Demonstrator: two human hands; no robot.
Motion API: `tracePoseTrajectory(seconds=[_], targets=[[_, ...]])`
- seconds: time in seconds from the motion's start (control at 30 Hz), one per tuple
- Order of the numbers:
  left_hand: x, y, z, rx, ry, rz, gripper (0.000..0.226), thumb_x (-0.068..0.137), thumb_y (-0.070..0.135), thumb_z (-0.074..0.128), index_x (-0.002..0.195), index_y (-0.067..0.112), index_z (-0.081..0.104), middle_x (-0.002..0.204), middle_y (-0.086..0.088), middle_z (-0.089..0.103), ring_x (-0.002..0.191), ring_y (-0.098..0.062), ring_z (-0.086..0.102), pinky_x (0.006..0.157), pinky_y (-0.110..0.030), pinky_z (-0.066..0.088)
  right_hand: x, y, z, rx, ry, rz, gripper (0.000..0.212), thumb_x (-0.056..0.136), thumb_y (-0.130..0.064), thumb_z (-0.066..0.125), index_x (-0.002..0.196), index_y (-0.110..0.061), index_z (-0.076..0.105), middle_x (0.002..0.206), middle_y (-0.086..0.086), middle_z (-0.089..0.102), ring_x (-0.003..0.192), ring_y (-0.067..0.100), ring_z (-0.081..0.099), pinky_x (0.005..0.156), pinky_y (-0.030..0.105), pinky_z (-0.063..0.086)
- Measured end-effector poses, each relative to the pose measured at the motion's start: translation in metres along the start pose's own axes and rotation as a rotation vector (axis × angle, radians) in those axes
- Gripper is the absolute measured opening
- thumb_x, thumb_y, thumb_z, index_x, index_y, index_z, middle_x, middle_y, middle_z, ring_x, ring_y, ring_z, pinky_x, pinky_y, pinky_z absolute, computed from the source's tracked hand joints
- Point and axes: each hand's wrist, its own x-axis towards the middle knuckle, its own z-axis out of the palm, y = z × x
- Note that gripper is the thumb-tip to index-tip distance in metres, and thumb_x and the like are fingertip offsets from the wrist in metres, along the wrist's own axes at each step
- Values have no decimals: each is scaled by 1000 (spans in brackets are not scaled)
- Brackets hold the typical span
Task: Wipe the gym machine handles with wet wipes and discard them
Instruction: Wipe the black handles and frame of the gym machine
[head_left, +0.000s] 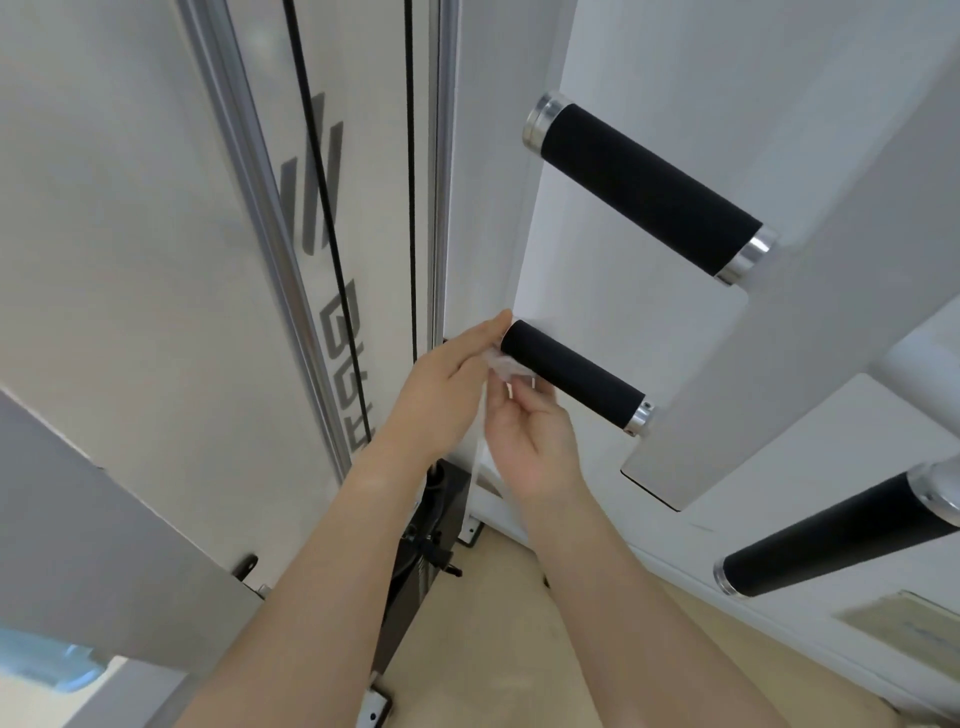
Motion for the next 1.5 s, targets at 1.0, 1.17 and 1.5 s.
tracePoseTrajectory(seconds=[1.0,1.17,1.5], targets=[[6,4,-2,48,-120,-12,47,93,6,28,128,26,52,120,13,53,109,1,46,89,-5,32,-56,-31,49,-2044,-198,-798,54,90,10,36,139,-13,41,139,-3,45,131,5,35,106,9,18],[4,5,-2,79,-92,-19,48,97,9,26,138,31,38,128,11,47,119,-2,37,91,-4,26,-18,-27,47,-2675,-89,-775,50,93,-3,36,143,-6,26,144,10,39,136,27,29,107,32,28],[5,12,6,110,-86,-85,51,93,10,29,136,35,42,101,21,55,80,4,48,60,9,32,-30,-49,20,-2862,174,-1162,42,69,-6,46,106,-2,66,81,7,68,67,22,63,57,26,48]])
